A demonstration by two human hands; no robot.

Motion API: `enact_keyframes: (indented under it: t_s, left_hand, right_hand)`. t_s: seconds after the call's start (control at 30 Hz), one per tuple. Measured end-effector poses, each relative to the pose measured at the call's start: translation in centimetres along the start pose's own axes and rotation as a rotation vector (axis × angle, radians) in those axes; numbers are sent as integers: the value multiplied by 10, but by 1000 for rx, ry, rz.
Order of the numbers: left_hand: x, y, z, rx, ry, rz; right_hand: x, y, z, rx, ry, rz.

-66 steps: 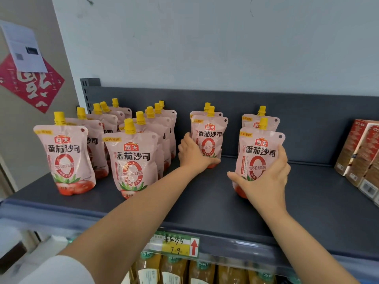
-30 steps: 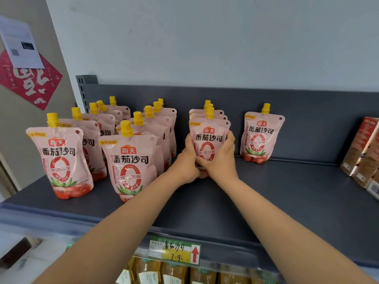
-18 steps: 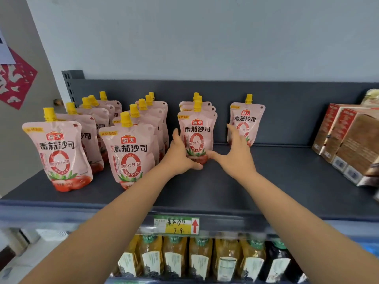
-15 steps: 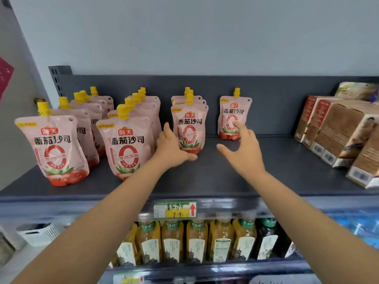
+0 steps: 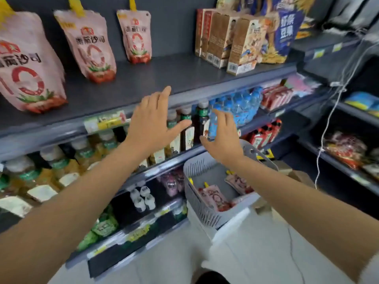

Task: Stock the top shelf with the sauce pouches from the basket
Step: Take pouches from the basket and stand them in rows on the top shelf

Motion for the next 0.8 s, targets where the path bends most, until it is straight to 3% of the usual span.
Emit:
enact_keyframes:
  t_s: [0.23,0.4,0.57,0.7,0.8]
  left_hand:
    - [-17,-130,37,-31,-5,-344]
    - [-11,-220,52,-63,130,-567]
    - [-5,-285,50,-85,331,-684]
    - [-8,-307,40,-23,435,-710]
    - [-9,-316,29,86,393,-874]
  right_hand:
    - [-11,-58,112,-158,-206,-453]
    - [0,-119,173,-121,-265,-840]
    - [-12,-205,221,-136,-301,-1185]
    - [-16,-246,234,-111,-301,-1271]
    - [-16,-270,236,-57,-325,-1291]
Point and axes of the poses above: each hand's wrist, its own x-axis towards the middle knuckle, its own y-axis out of the back of the hand, z = x × y, the point moved 1 cm from there along x, towards the middle knuckle, and after that the axes turned 12 degrees about -x, right-handed, at the moved point
